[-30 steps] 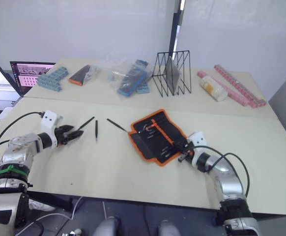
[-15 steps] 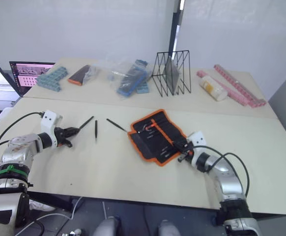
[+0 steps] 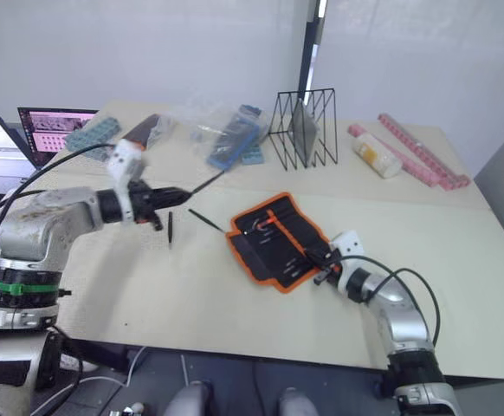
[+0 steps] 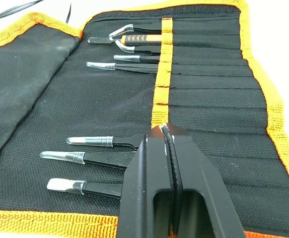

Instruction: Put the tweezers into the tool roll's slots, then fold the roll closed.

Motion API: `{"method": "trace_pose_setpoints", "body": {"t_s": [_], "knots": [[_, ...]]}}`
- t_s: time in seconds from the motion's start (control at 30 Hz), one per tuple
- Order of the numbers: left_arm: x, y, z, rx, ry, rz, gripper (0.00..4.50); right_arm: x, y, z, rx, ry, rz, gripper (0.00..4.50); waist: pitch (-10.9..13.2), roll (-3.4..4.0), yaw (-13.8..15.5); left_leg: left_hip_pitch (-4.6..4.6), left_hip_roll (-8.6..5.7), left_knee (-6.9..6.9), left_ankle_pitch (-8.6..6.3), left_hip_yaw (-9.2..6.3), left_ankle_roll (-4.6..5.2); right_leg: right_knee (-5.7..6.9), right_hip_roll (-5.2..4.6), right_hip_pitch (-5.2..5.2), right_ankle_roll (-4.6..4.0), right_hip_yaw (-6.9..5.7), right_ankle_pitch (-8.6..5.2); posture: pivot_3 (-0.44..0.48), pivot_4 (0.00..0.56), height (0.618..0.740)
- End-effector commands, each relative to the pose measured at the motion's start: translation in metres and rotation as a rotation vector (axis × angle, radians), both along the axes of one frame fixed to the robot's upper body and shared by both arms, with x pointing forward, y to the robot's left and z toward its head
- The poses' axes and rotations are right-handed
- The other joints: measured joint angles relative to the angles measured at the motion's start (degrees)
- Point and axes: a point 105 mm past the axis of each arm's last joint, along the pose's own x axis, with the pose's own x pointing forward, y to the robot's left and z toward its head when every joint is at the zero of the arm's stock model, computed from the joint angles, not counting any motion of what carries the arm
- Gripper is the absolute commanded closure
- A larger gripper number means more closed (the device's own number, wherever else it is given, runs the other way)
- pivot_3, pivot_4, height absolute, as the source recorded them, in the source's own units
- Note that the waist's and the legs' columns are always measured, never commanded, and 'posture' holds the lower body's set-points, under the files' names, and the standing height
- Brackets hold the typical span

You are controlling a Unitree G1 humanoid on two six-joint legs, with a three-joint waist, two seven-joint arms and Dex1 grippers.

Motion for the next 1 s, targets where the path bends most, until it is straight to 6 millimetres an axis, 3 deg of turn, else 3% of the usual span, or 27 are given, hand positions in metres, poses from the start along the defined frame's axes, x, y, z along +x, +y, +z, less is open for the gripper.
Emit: {"method": "trace_pose_setpoints", "body": {"t_s": [0.03, 0.17, 0.27, 0.43, 0.6, 1.0], "knots": [[-0.009, -0.033, 0.006, 0.084, -0.024, -0.049, 4.46, -0.003, -0.010, -0.019, -0.025, 0.069, -0.055, 4.50, 0.00, 0.01, -0.03, 0.00, 0.00, 0.00, 0.00, -0.01, 0.00, 0.00, 0.00, 0.00, 0.00, 0.00, 0.00, 0.000, 0.150, 0.734], [-0.013, -0.065, -0.021, 0.167, 0.171, -0.071, 4.46, -0.004, -0.010, -0.020, -0.018, 0.068, -0.068, 4.50, 0.01, 0.02, -0.06, 0.00, -0.04, 0.00, 0.00, -0.03, 0.00, 0.00, 0.00, 0.00, 0.02, 0.02, -0.01, 0.000, 0.150, 0.734], [-0.010, -0.080, -0.043, 0.292, 0.198, -0.071, 4.46, -0.005, -0.009, -0.021, -0.017, 0.067, -0.072, 4.50, 0.01, 0.02, -0.01, -0.01, -0.06, 0.02, 0.00, -0.05, 0.00, -0.02, 0.00, 0.02, 0.04, 0.02, -0.02, 0.000, 0.150, 0.734], [-0.005, -0.103, -0.061, 0.339, 0.254, -0.110, 4.46, -0.006, -0.010, -0.017, -0.007, 0.057, -0.081, 4.50, 0.05, 0.09, -0.06, -0.02, -0.07, 0.01, 0.00, -0.08, 0.01, -0.02, 0.00, 0.00, 0.04, 0.02, -0.02, 0.000, 0.150, 0.734], [0.009, -0.111, -0.070, 0.377, 0.218, -0.073, 4.46, -0.007, -0.010, -0.016, -0.008, 0.056, -0.079, 4.50, 0.05, 0.10, 0.04, -0.06, -0.12, 0.01, 0.00, -0.09, 0.01, -0.06, -0.02, 0.00, 0.05, 0.03, -0.03, 0.000, 0.150, 0.734], [0.011, -0.109, -0.080, 0.409, 0.230, -0.082, 4.46, -0.005, -0.010, -0.016, -0.007, 0.059, -0.083, 4.50, 0.06, 0.11, 0.03, -0.11, -0.13, 0.01, 0.00, -0.12, 0.01, -0.08, -0.02, -0.01, 0.05, 0.02, -0.03, 0.000, 0.150, 0.734]]}}
